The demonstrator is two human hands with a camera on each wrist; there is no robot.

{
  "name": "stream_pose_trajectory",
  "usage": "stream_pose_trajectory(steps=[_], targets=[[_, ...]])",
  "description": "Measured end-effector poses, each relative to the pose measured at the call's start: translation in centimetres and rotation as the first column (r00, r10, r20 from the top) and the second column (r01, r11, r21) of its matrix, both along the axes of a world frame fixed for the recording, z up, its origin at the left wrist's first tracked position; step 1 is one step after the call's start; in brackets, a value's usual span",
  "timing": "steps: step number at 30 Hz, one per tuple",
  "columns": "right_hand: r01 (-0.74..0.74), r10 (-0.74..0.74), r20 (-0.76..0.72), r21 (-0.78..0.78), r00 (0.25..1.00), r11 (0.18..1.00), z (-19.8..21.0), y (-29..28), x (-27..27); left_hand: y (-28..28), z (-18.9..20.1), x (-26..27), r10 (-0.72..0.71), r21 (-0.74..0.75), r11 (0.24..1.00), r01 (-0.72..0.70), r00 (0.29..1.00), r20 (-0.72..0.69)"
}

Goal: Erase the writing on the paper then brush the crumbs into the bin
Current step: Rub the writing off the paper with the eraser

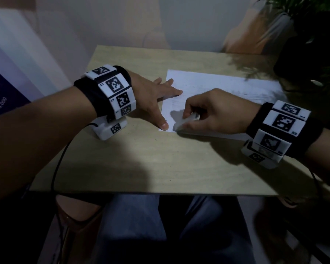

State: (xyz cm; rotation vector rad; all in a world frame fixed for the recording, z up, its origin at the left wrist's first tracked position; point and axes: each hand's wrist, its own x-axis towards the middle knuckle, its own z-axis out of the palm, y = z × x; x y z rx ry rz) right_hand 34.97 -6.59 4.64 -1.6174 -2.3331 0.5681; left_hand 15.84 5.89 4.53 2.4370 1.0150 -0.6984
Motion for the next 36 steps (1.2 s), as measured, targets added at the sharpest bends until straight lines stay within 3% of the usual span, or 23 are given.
stream_pose_trajectory(steps=[2, 6, 10, 12, 16, 21, 26, 31, 36], targets=[[0.010, -0.011, -0.025, -0.024, 1.000, 1.000, 0.0, -0.1, -0.1, 0.1, 0.0, -0.1, 0.003, -0.003, 1.000, -0.003, 1.000, 0.000], [0.115, -0.120, 0.041, 0.106, 0.992, 0.988, -0.2, 0.5, 0.2, 0.3, -0.1, 0.0, -0.007, -0.013, 1.000, 0.006, 1.000, -0.005], [-0.003, 0.003, -0.002, -0.009, 1.000, 1.000, 0.0, -0.2, 0.0, 0.1, 0.1, 0.0, 0.006, -0.018, 1.000, -0.006, 1.000, -0.001], [0.008, -0.009, -0.027, -0.028, 1.000, 1.000, -0.1, -0.1, -0.1, 0.1, 0.0, 0.0, 0.006, -0.017, 1.000, -0.006, 1.000, 0.002], [0.113, -0.117, 0.034, 0.105, 0.993, 0.988, -0.2, 0.5, 0.2, 0.1, 0.1, 0.0, -0.009, -0.016, 1.000, 0.009, 1.000, -0.013], [0.013, -0.014, -0.033, -0.038, 0.999, 0.999, 0.0, -0.2, 0.1, 0.2, 0.0, 0.0, -0.002, -0.029, 1.000, 0.002, 1.000, -0.016], [0.106, -0.108, 0.015, 0.079, 0.994, 0.991, -0.1, 0.4, 0.3, 0.4, -0.1, -0.1, -0.013, -0.023, 1.000, 0.013, 1.000, -0.019], [-0.013, 0.009, -0.043, -0.077, 0.999, 0.997, 0.3, -0.7, -0.3, 0.4, 0.1, 0.0, -0.011, -0.039, 0.999, 0.010, 0.999, -0.036], [0.102, -0.104, 0.024, 0.074, 0.994, 0.992, 0.0, 0.3, 0.2, 0.1, 0.3, 0.0, -0.008, -0.040, 0.999, 0.007, 0.999, -0.034]])
